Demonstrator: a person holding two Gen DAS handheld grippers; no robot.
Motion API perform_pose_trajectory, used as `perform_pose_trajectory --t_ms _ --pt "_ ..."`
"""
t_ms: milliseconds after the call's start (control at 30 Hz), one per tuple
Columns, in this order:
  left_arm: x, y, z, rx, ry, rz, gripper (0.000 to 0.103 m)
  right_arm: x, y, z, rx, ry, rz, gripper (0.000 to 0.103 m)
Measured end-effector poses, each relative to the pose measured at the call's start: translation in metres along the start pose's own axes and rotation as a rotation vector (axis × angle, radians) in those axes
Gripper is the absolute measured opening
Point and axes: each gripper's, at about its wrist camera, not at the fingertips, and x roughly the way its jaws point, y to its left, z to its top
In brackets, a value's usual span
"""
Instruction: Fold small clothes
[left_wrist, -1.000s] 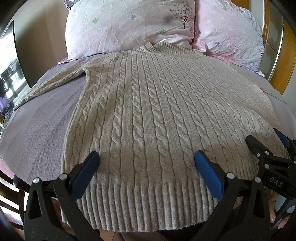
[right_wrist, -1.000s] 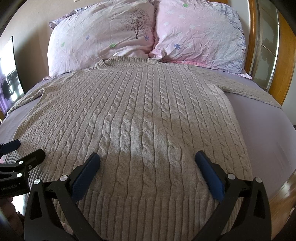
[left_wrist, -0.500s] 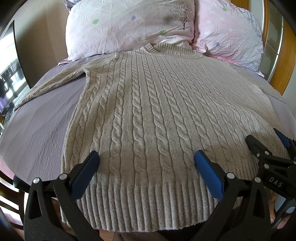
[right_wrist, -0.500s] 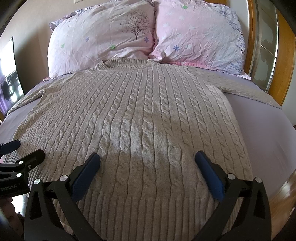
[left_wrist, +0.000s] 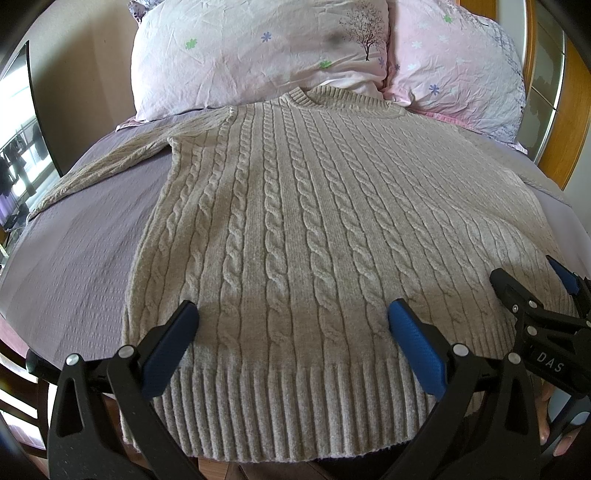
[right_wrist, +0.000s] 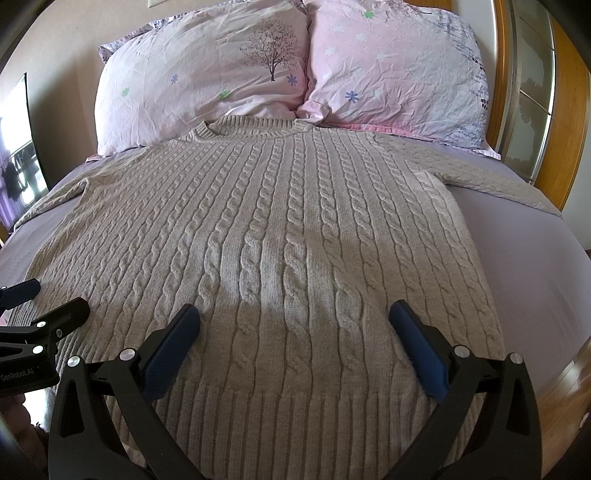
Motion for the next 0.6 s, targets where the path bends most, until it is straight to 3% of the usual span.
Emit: perform_pose_trajectory --t_ms 600 --pt "-0.0004 0.0000 -0.0003 0.000 -0.004 0.000 0.101 -0.0020 -0.0013 -0.0004 -0.003 -0.021 0.003 0.102"
